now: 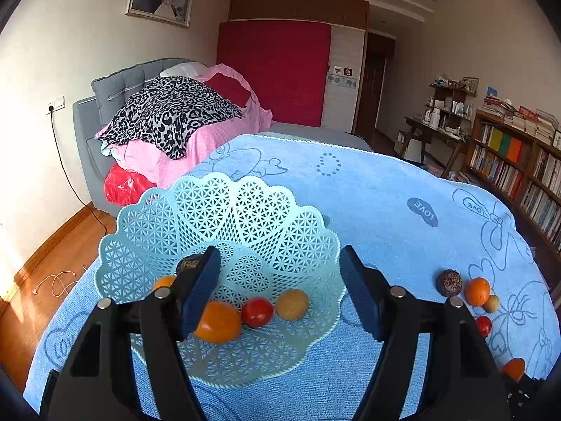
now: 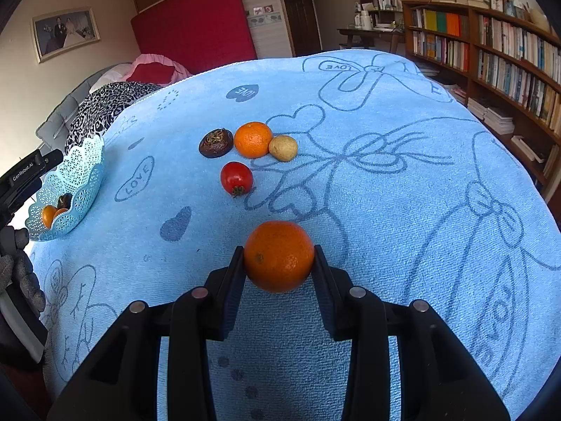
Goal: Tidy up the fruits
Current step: 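Lower the yellow fruit into the teal basket and open the left tool, then carry the large orange into the teal basket and open the right tool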
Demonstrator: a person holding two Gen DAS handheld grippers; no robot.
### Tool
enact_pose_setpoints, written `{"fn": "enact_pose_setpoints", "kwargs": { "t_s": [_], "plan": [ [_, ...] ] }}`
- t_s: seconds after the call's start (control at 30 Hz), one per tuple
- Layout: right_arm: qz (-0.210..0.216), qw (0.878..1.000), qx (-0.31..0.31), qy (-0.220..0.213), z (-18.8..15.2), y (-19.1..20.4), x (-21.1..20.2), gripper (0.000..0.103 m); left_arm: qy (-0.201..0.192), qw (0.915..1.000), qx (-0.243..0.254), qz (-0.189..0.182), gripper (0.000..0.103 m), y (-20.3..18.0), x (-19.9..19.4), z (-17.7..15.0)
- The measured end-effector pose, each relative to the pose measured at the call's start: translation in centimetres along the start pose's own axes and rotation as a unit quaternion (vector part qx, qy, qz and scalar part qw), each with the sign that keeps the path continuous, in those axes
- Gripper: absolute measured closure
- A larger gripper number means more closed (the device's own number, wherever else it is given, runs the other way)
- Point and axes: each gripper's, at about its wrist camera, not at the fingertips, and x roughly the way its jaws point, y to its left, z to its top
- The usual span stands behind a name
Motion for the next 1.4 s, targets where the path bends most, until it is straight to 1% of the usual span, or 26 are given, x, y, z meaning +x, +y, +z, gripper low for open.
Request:
{"fn": "enact_pose_setpoints", "kwargs": {
  "t_s": [0.1,0.17,0.2,0.3,0.33,0.4,0.63,0.73,0.83,0.97,1.1,1.3,1.4],
  "plan": [
    [-0.002,1.0,0.0,0.0,0.0,0.0,0.0,0.065,-0.003,0.9999,-0.01,0.001,0.027,0.6,-0.2,0.2],
    [-0.004,1.0,-0.002,0.0,0.0,0.1,0.0,0.065,-0.004,0.9998,-0.019,0.006,0.024,1.1,-0.2,0.2],
    [-0.005,1.0,-0.003,0.0,0.0,0.1,0.0,0.065,-0.005,0.9997,-0.024,0.007,0.021,1.3,-0.2,0.2],
    [-0.008,1.0,-0.007,0.001,0.0,0.3,0.1,0.065,-0.007,0.9991,-0.039,0.018,0.016,2.1,-0.2,0.2],
    [-0.01,1.0,-0.01,0.001,0.0,0.4,0.1,0.065,-0.006,0.9988,-0.045,0.019,0.011,2.3,-0.2,0.1],
    [-0.011,1.0,-0.015,0.001,0.2,0.7,0.0,0.065,-0.008,0.9985,-0.05,0.021,0.007,2.6,-0.2,0.1],
    [0.005,0.999,-0.032,-0.005,1.4,2.7,-0.3,0.065,-0.026,0.9964,-0.074,0.034,0.004,3.8,-1.0,0.3],
    [0.016,0.999,-0.048,-0.011,2.4,4.3,-0.4,0.065,-0.028,0.9946,-0.091,0.042,0.003,4.5,-1.0,0.2],
    [0.033,0.997,-0.062,-0.016,3.6,6.4,-0.2,0.065,-0.021,0.993,-0.105,0.049,0.003,5.1,-0.8,0.0],
    [0.062,0.994,-0.09,-0.028,5.2,10.0,-0.3,0.065,-0.029,0.989,-0.127,0.07,0.003,6.1,-0.9,-0.1],
    [0.089,0.988,-0.118,-0.035,6.5,13.9,0.1,0.065,-0.026,0.9866,-0.141,0.079,0.003,6.8,-0.7,-0.2],
    [0.126,0.98,-0.149,-0.03,7.7,18.9,1.4,0.065,-0.03,0.9817,-0.162,0.096,0.003,8.0,-0.7,-0.1],
    [0.134,0.977,-0.164,-0.028,8.0,20.8,2.0,0.065,-0.029,0.9794,-0.168,0.108,0.003,8.5,-0.8,-0.3]
  ]
}}
